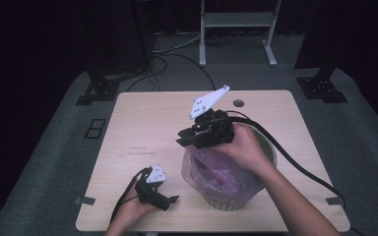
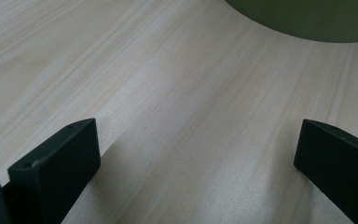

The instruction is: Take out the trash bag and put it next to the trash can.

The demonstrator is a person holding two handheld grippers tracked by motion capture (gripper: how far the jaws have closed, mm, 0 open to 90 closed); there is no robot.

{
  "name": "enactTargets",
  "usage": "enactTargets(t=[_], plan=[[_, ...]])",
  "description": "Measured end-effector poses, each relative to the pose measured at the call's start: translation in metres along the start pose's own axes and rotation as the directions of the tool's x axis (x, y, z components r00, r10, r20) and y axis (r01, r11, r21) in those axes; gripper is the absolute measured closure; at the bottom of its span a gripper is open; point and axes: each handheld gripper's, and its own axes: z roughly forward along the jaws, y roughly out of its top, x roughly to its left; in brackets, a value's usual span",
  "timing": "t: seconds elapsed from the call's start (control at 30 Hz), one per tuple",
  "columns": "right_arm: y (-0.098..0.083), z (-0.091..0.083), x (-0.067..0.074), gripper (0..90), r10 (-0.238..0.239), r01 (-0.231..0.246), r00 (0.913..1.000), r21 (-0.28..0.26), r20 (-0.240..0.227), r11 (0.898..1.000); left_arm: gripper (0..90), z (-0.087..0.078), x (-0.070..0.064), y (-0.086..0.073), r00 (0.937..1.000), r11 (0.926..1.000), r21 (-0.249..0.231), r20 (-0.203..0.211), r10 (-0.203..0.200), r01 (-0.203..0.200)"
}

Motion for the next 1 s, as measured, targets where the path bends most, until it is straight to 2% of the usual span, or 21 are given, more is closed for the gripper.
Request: enactTargets(t=[0.07, 0.2, 0.27, 0.37, 0.43, 0.6, 0.83, 1.0], plan=[[0.000, -0.012, 0.001, 59.3, 0.005, -0.004, 0.9996, -0.014, 0.027, 1.000, 0.0, -0.001, 0.002, 0.002, 0.9998, 0.9998, 0.010, 0.000, -0.018, 0.018], [-0.004, -0.037, 0.000, 52.6, 0.018, -0.013, 0.9976, -0.070, 0.067, 0.997, 0.0, -0.012, 0.005, 0.007, 0.9988, 0.9978, -0.045, 0.007, -0.049, 0.049], [-0.008, -0.049, -0.003, 48.8, 0.028, -0.022, 0.9959, -0.069, 0.086, 0.997, 0.0, -0.019, 0.006, 0.010, 0.9981, 0.9962, -0.062, 0.012, -0.060, 0.061], [-0.018, -0.065, -0.005, 48.1, 0.047, -0.038, 0.9938, -0.089, 0.101, 0.995, 0.2, -0.029, 0.008, 0.015, 0.9971, 0.9931, -0.093, 0.032, -0.069, 0.072], [-0.025, -0.072, -0.006, 48.0, 0.046, -0.035, 0.9913, -0.085, 0.123, 0.996, 1.8, -0.035, 0.008, 0.019, 0.9965, 0.9924, -0.100, 0.048, -0.068, 0.072], [-0.047, -0.089, -0.010, 48.0, 0.084, -0.070, 0.9860, -0.099, 0.144, 0.993, 1.8, -0.054, 0.009, 0.034, 0.9945, 0.9882, -0.132, 0.080, -0.068, 0.078], [-0.082, -0.114, -0.015, 45.9, 0.145, -0.123, 0.9746, -0.132, 0.171, 0.984, 4.5, -0.090, 0.007, 0.061, 0.9897, 0.9702, -0.228, 0.133, -0.053, 0.083], [-0.105, -0.129, -0.018, 39.2, 0.177, -0.149, 0.9641, -0.146, 0.198, 0.978, 7.5, -0.110, 0.001, 0.084, 0.9875, 0.9641, -0.258, 0.156, -0.022, 0.062]])
